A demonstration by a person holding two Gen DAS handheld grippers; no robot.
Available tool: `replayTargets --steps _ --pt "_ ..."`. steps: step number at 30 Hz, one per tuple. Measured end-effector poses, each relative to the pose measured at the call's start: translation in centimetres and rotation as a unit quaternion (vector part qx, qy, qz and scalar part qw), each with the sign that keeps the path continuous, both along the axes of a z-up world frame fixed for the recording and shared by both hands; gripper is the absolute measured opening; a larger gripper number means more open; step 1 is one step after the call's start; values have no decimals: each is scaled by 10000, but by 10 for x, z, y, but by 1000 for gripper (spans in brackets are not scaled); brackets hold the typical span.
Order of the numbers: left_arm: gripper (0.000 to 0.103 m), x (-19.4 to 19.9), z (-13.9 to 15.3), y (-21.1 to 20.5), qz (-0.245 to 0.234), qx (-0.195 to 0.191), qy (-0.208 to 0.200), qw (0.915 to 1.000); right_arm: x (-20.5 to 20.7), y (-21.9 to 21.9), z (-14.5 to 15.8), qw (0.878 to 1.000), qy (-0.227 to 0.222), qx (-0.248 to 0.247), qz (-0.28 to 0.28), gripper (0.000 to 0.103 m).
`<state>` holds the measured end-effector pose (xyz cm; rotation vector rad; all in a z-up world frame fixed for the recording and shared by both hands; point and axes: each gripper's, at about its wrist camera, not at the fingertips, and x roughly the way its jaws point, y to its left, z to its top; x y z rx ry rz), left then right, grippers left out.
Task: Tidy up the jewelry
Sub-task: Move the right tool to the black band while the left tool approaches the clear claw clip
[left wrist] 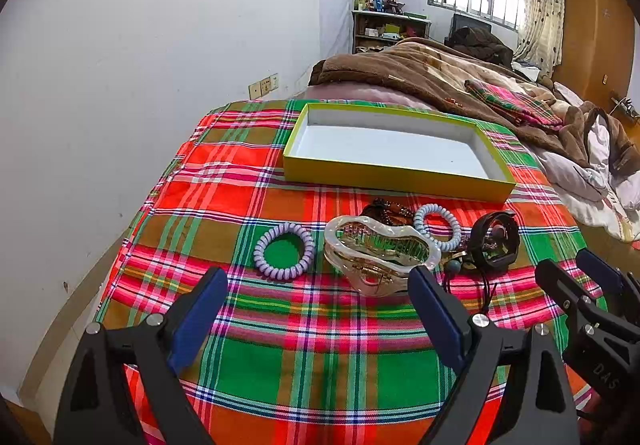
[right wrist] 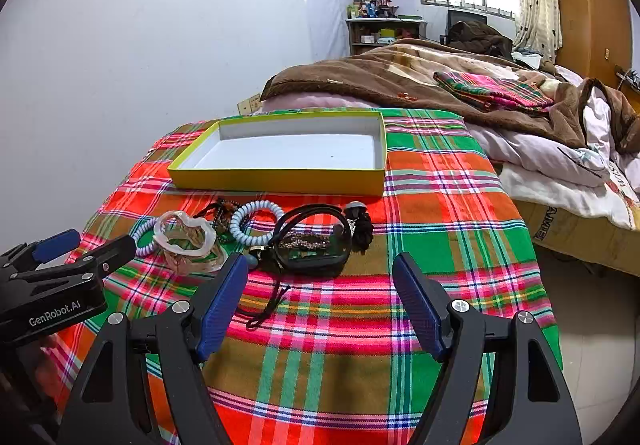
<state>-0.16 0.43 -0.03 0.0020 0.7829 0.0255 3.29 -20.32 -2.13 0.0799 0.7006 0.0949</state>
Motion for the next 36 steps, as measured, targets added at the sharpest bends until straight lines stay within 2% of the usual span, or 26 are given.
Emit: replayTargets --steps 30,36 --pt "93 4 -3 4 -47 22 110 9999 3 -1 0 10000 -4 17 -42 75" --pt "93 8 -8 13 -6 -111 214 9997 9 -5 -5 9999 47 20 -87 75"
